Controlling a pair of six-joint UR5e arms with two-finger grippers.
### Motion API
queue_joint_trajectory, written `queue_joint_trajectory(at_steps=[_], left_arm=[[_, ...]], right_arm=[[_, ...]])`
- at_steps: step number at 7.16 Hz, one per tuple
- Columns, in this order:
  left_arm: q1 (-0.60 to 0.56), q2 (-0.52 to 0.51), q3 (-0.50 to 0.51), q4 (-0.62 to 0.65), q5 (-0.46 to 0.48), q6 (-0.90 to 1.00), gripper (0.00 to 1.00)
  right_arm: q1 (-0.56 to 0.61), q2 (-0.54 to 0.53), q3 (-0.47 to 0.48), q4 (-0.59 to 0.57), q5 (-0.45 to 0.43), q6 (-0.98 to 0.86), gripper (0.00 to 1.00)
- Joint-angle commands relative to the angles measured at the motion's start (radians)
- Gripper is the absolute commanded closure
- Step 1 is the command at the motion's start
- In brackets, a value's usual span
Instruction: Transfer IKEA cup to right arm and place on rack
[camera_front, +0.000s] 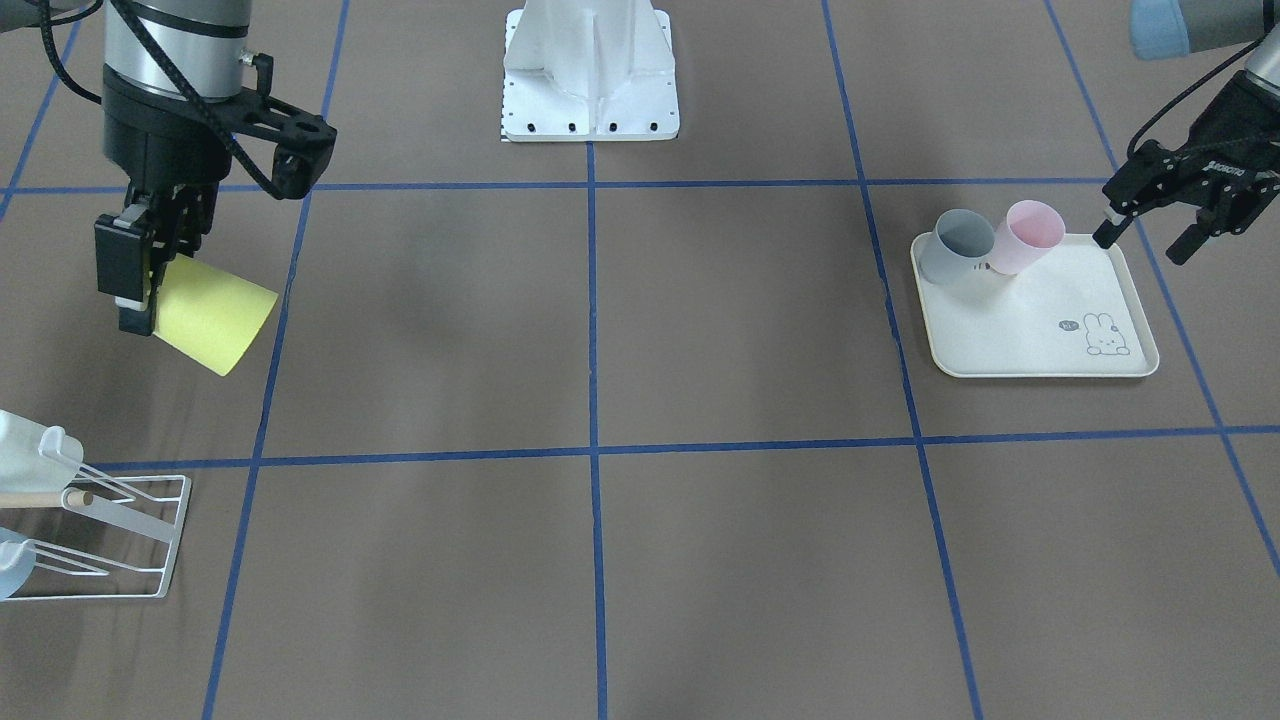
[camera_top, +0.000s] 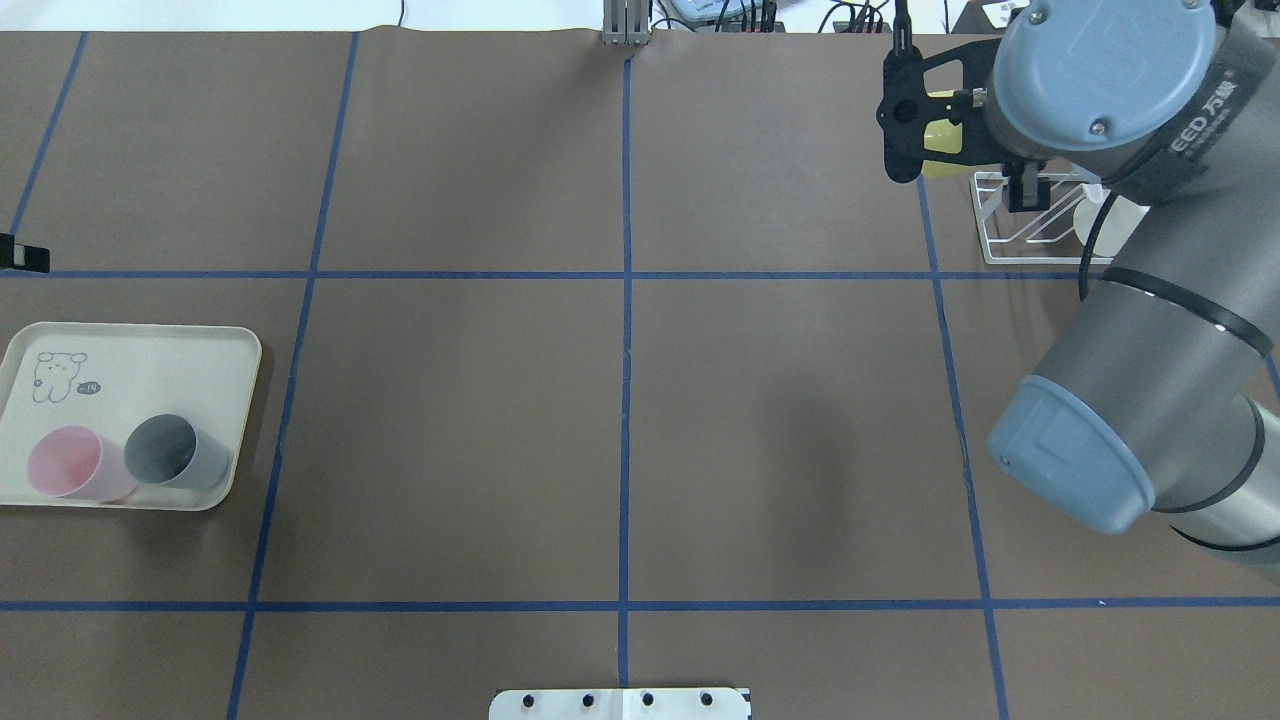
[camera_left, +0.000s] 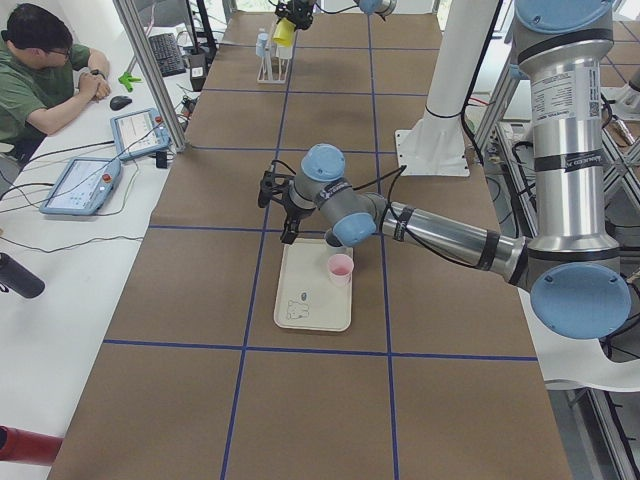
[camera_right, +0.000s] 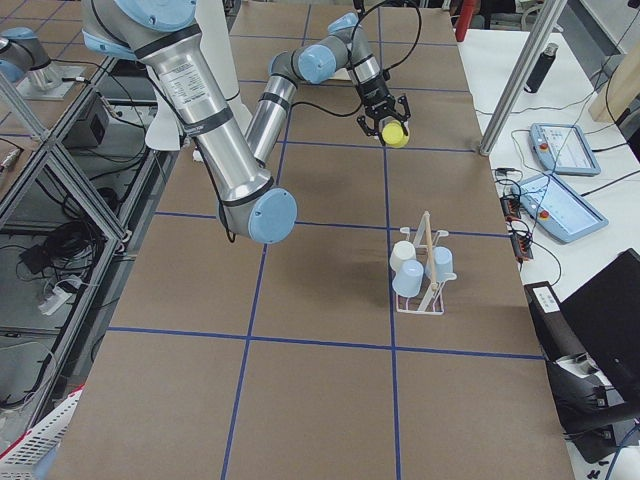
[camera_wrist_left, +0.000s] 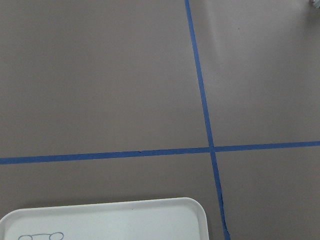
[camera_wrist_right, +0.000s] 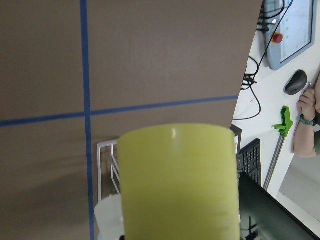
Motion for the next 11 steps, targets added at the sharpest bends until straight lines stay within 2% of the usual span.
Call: queue_joint_trajectory(at_steps=[1, 3, 6, 11], left_arm=[[0.001, 0.001, -0.001, -0.001, -0.001, 0.001, 0.0], [0.001, 0.001, -0.001, -0.001, -0.001, 0.001, 0.0], [0.003, 0.001, -0.001, -0.001, -0.001, -0.001, 0.0], [0.003, -0.001, -0.003, -0.002, -0.001, -0.012, 0.0]], right_arm=[[-0.003, -0.028, -0.002, -0.144, -0.131, -0.132, 0.43], [-0.03, -0.098, -0.02, -0.144, -0.219, -0.14, 0.42], [-0.064, -0.106, -0.137, -0.137, -0.32, -0.157, 0.42], [-0.081, -0.137, -0.233, -0.117, -0.394, -0.153, 0.42]])
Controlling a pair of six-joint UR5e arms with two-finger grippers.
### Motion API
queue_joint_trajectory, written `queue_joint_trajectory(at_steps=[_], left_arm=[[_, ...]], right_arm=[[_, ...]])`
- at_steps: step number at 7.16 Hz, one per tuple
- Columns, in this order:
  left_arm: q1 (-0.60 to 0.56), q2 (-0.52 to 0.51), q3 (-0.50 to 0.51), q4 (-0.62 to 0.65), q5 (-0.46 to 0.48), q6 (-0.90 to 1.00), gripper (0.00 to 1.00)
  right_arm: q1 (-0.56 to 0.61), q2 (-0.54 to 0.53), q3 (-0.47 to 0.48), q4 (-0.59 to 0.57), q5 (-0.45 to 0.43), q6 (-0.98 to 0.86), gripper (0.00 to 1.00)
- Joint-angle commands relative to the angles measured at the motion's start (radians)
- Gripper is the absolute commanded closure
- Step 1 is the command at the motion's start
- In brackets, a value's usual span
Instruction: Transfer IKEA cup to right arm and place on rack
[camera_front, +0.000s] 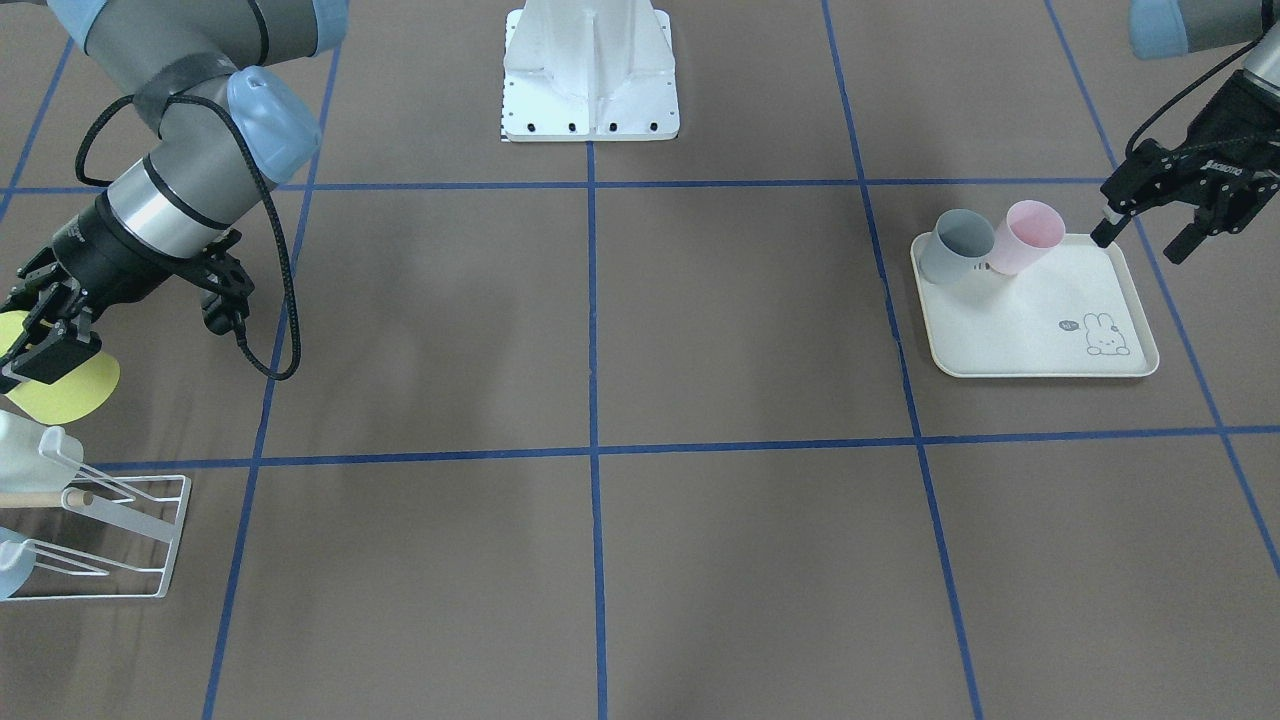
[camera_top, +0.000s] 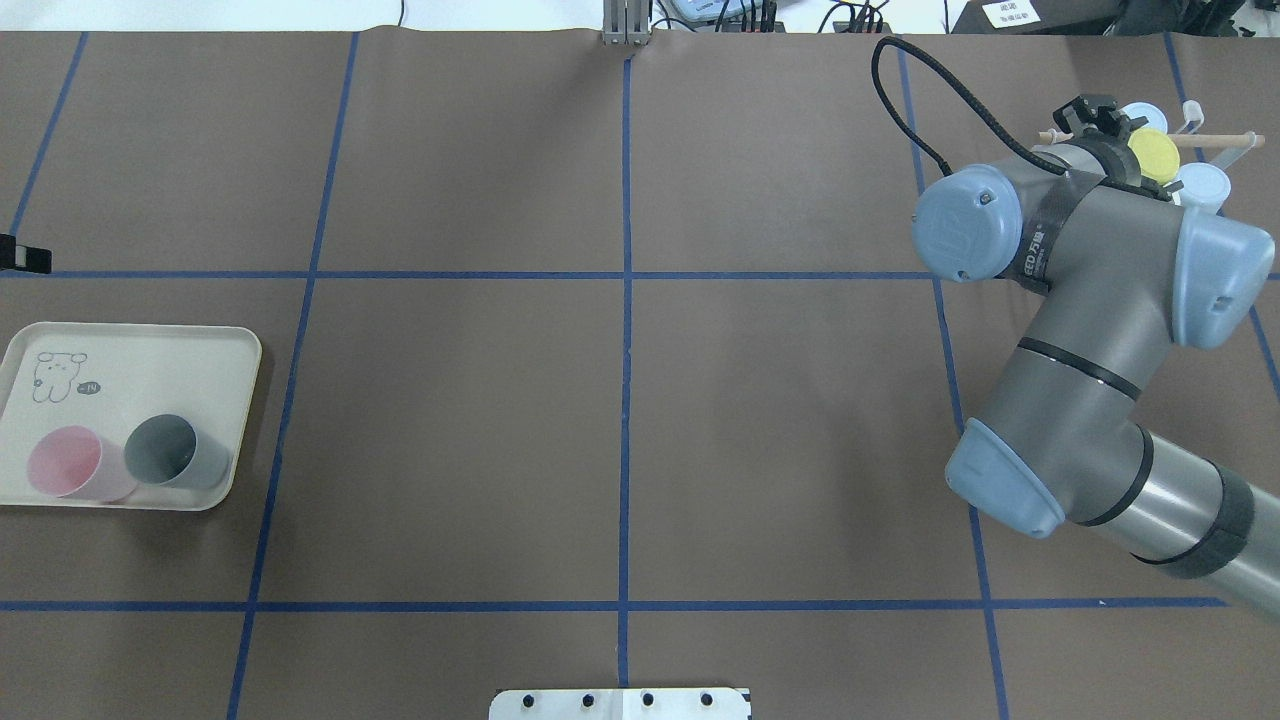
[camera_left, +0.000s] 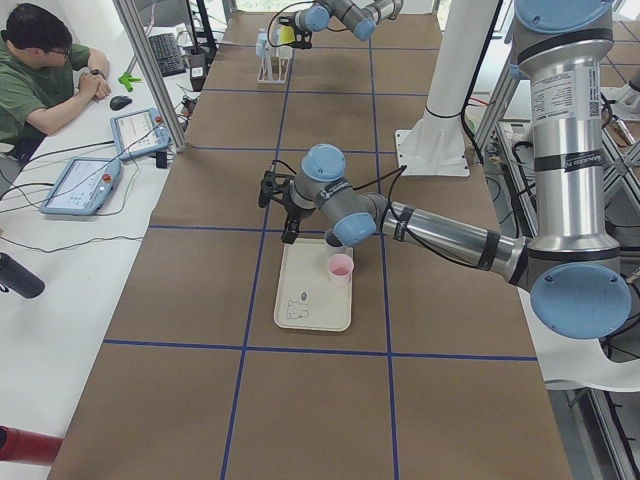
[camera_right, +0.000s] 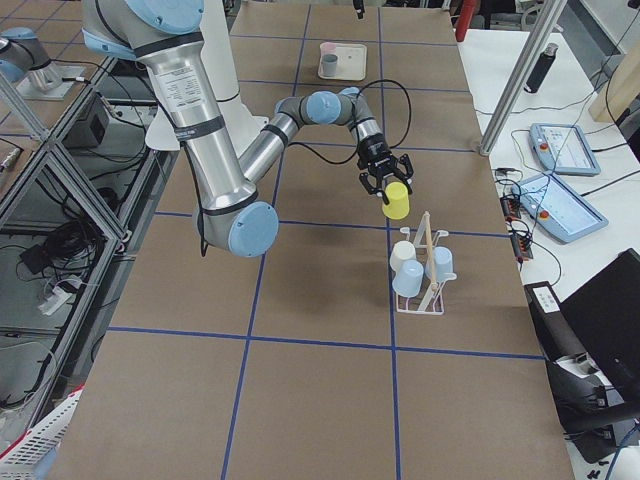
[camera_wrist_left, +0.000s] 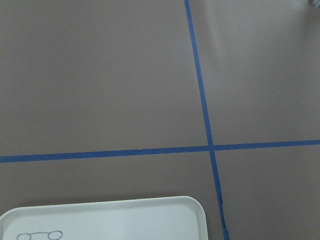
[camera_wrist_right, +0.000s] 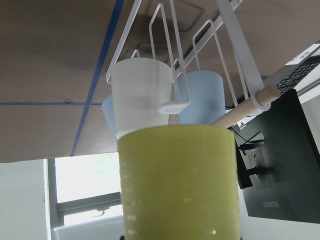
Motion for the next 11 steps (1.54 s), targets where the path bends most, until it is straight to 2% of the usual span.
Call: queue_joint_trajectory(at_steps=[1, 2, 9, 11], left_arm=[[0.0, -0.001, -0.002, 0.0, 0.0, -0.002, 0.0], [0.0, 0.001, -0.004, 0.0, -0.001, -0.002, 0.0], [0.0, -0.001, 0.001, 0.0, 0.002, -0.007, 0.0], [0.002, -0.001, 0.001, 0.0, 0.005, -0.007, 0.0]], right_arm=[[-0.002, -0.027, -0.045, 0.072, -0.014, -0.003, 0.42], [-0.002, -0.054, -0.062, 0.144, -0.014, -0.009, 0.42], [0.018, -0.05, -0.069, 0.157, -0.014, -0.069, 0.41], [0.018, -0.05, -0.107, 0.202, -0.014, -0.073, 0.4]])
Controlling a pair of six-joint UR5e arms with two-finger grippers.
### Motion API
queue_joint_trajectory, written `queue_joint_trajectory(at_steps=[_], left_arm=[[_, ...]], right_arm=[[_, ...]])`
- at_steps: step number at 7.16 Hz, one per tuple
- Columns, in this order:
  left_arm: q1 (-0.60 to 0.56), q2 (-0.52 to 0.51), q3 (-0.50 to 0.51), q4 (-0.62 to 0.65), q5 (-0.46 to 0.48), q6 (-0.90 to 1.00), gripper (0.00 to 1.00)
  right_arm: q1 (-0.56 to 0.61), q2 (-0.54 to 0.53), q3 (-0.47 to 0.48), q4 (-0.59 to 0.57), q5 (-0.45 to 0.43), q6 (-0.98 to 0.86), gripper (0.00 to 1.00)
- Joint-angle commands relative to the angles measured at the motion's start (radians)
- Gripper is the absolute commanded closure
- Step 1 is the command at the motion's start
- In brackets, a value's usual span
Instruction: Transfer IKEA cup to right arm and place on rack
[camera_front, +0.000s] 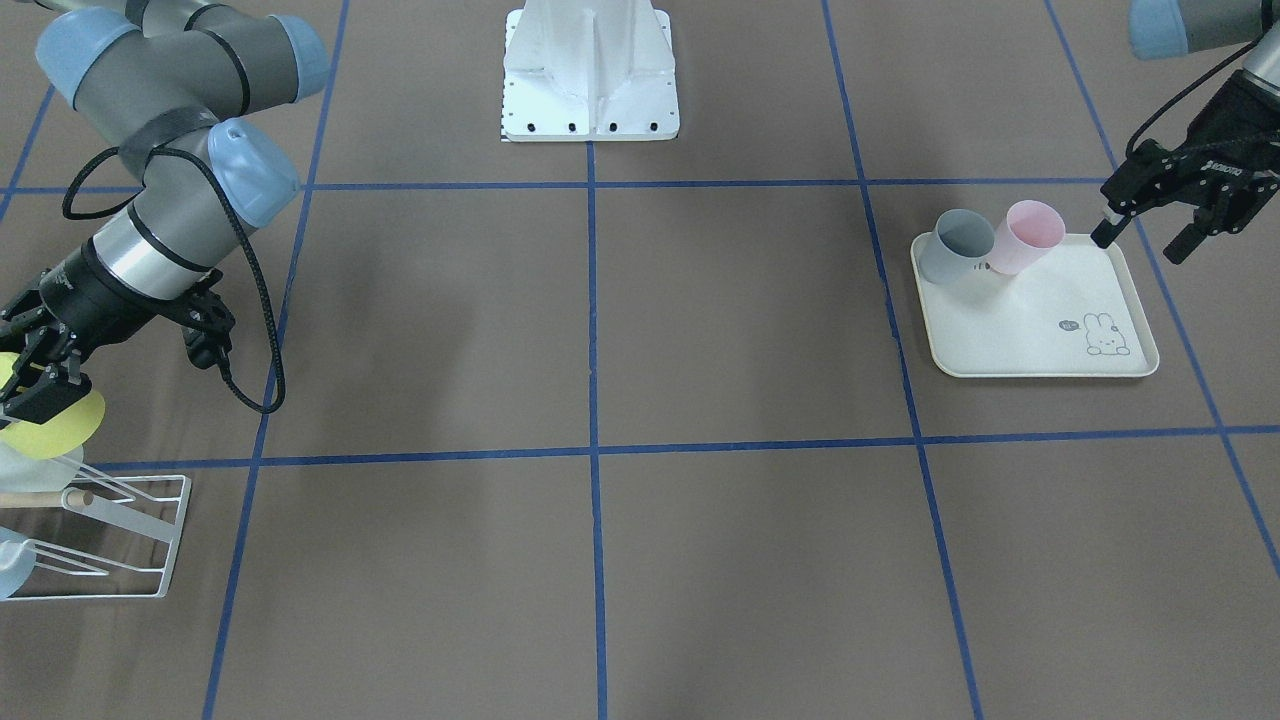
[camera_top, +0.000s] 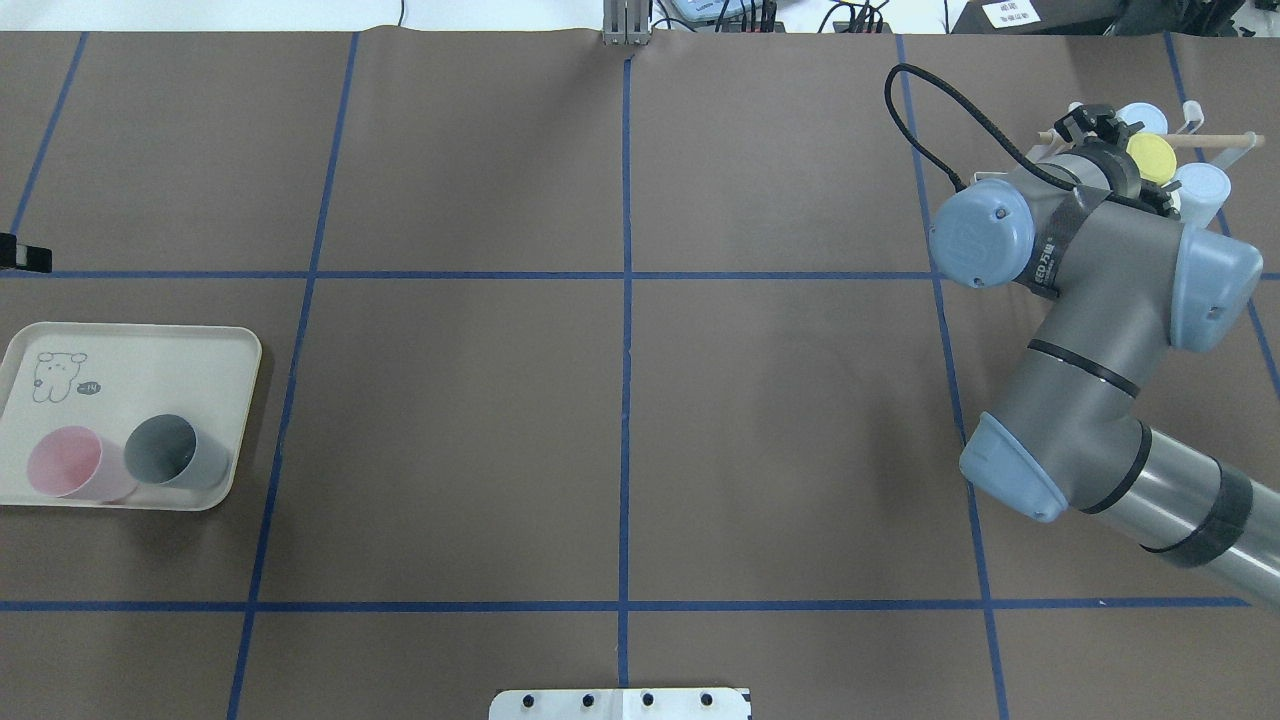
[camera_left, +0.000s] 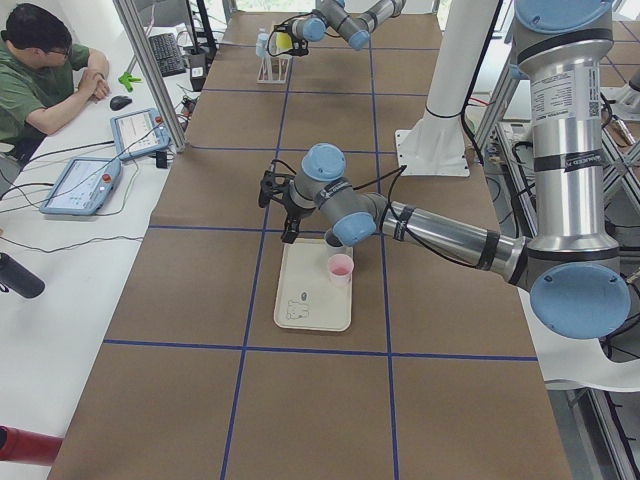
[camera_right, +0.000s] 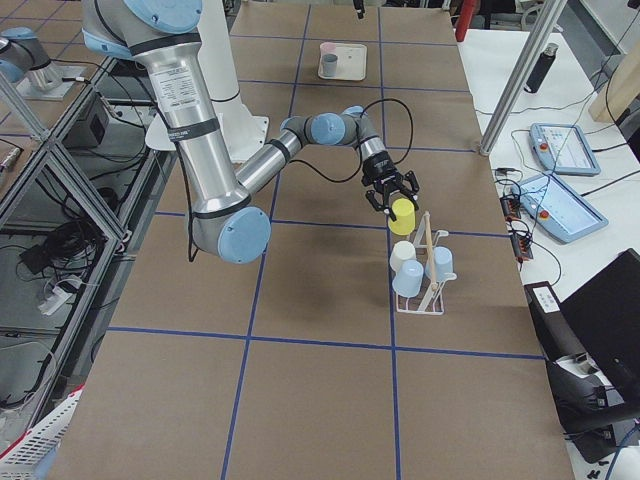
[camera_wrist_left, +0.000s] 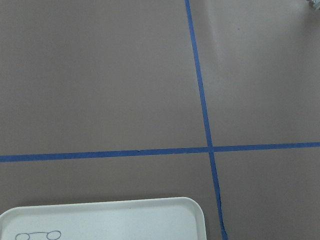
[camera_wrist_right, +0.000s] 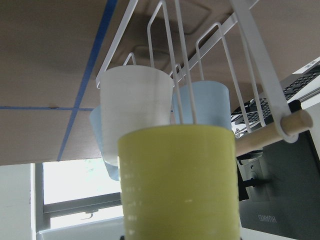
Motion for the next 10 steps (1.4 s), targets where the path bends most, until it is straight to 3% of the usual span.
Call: queue_joint_trajectory(at_steps=[1, 3, 4, 5, 6, 10], left_arm=[[0.001, 0.0, 0.0, 0.0, 0.003, 0.0, 0.0], [0.001, -0.002, 0.002, 0.0, 0.003, 0.0, 0.0], [0.001, -0.002, 0.002, 0.0, 0.003, 0.0, 0.0], [0.001, -0.002, 0.0, 0.0, 0.003, 0.0, 0.0], [0.001, -0.002, 0.002, 0.0, 0.003, 0.0, 0.0], [0.001, 0.0, 0.0, 0.0, 0.002, 0.0, 0.0]], right_arm=[[0.004, 0.001, -0.04, 0.061, -0.002, -0.022, 0.4], [0.005, 0.0, -0.051, 0.069, 0.0, -0.03, 0.37], [0.004, 0.001, -0.058, 0.069, 0.0, -0.03, 0.29], [0.005, 0.0, -0.072, 0.092, 0.0, -0.03, 0.07], [0.005, -0.002, -0.096, 0.127, -0.002, -0.028, 0.02], [0.005, 0.01, -0.107, 0.156, 0.002, -0.03, 0.02]])
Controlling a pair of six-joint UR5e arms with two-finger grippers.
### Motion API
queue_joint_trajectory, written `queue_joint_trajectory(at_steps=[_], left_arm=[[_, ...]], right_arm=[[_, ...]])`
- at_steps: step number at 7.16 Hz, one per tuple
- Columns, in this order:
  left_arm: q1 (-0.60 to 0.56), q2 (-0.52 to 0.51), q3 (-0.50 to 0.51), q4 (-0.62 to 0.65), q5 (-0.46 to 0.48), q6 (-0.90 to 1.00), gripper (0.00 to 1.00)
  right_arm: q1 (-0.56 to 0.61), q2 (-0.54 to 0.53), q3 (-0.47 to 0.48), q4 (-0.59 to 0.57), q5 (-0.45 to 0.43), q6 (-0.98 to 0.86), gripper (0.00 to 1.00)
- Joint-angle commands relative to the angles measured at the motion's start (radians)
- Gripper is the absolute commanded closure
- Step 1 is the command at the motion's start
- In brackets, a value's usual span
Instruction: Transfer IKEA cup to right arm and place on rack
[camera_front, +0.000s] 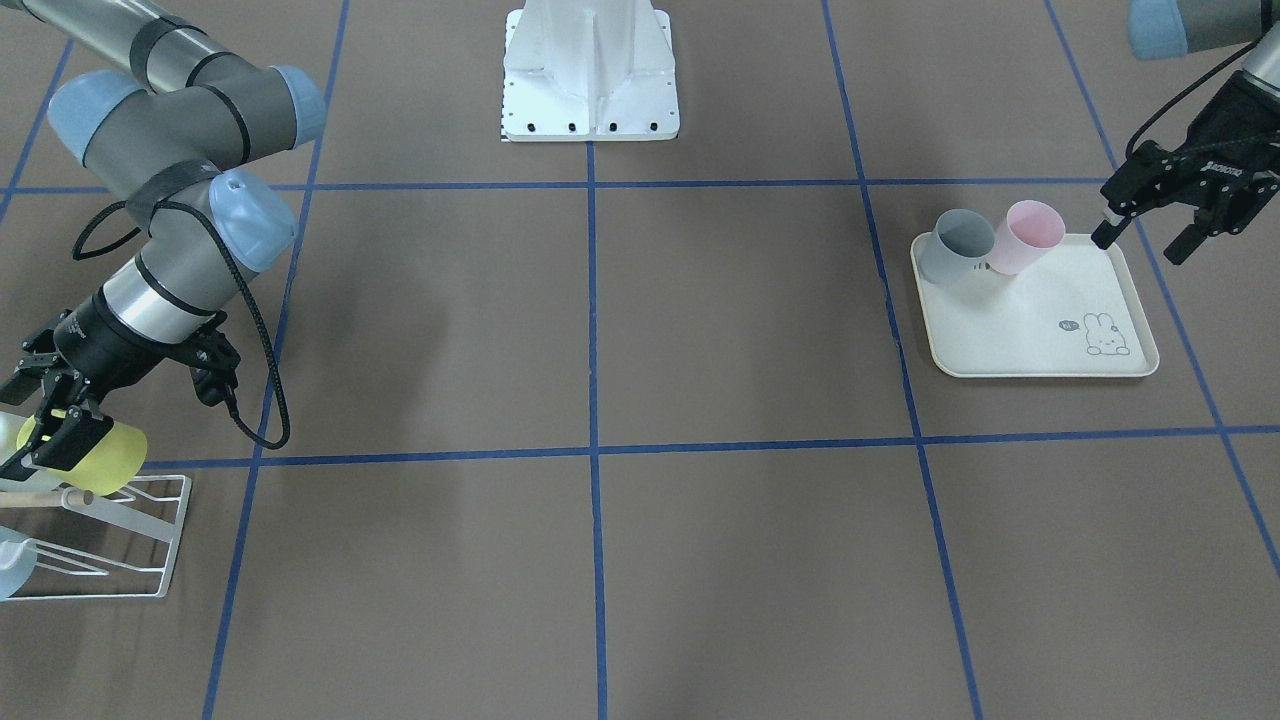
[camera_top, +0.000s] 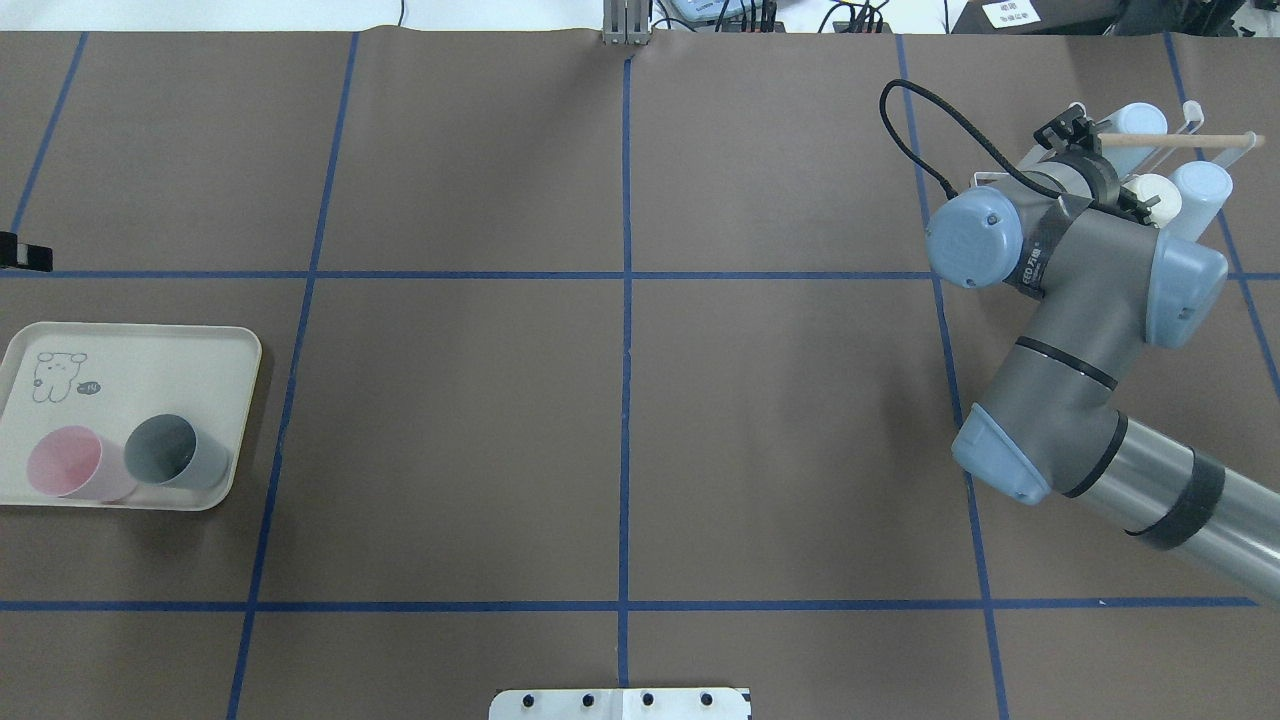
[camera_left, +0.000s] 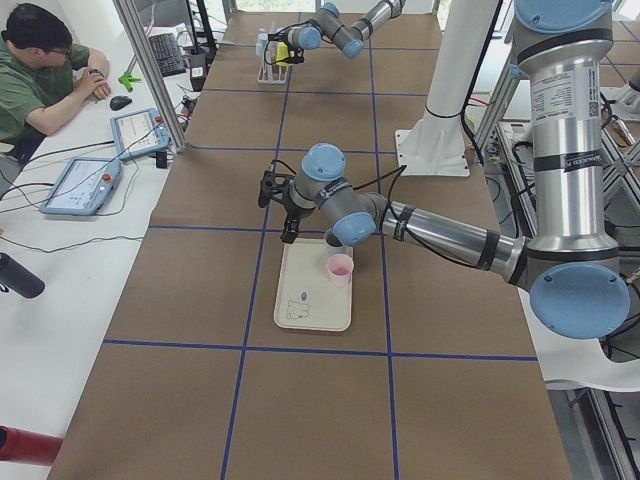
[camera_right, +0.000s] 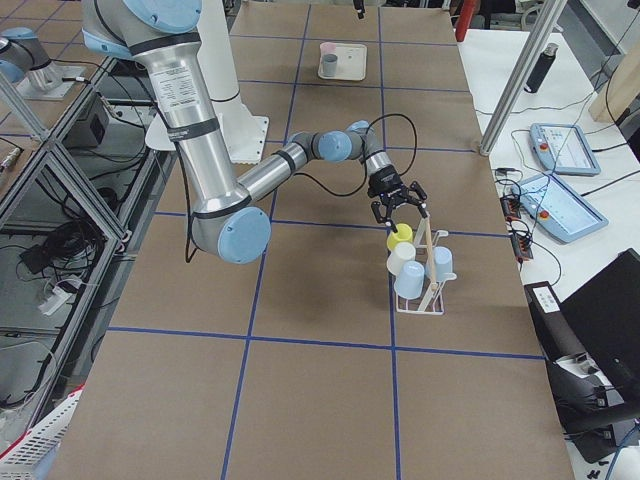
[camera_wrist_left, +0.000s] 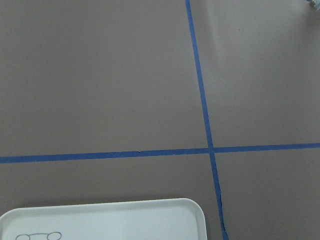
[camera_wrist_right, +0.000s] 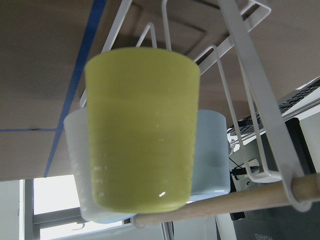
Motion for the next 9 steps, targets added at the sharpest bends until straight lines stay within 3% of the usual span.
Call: queue_joint_trajectory(at_steps=[1, 2, 3, 7, 8, 9], left_arm=[[0.0, 0.0, 0.0, 0.0, -0.004, 0.0, 0.0], [0.0, 0.0, -0.003, -0.002, 0.0, 0.0, 0.0], [0.0, 0.0, -0.009, -0.002, 0.003, -0.002, 0.0], [0.02, -0.006, -0.019, -0.003, 0.011, 0.0, 0.0], [0.029, -0.003, -0.017, -0.002, 0.02, 0.002, 0.0], [0.029, -0.003, -0.019, -0.002, 0.022, 0.002, 0.0]], right_arm=[[0.0, 0.022, 0.033, 0.002, 0.006, 0.006, 0.02], [-0.001, 0.027, 0.103, 0.002, 0.021, 0.015, 0.03], [0.0, 0.027, 0.175, 0.002, 0.102, 0.065, 0.03], [-0.012, 0.151, 0.212, 0.004, 0.369, 0.625, 0.04], [-0.035, 0.165, 0.231, 0.095, 0.385, 0.785, 0.03], [-0.064, 0.159, 0.22, 0.28, 0.386, 0.973, 0.02]])
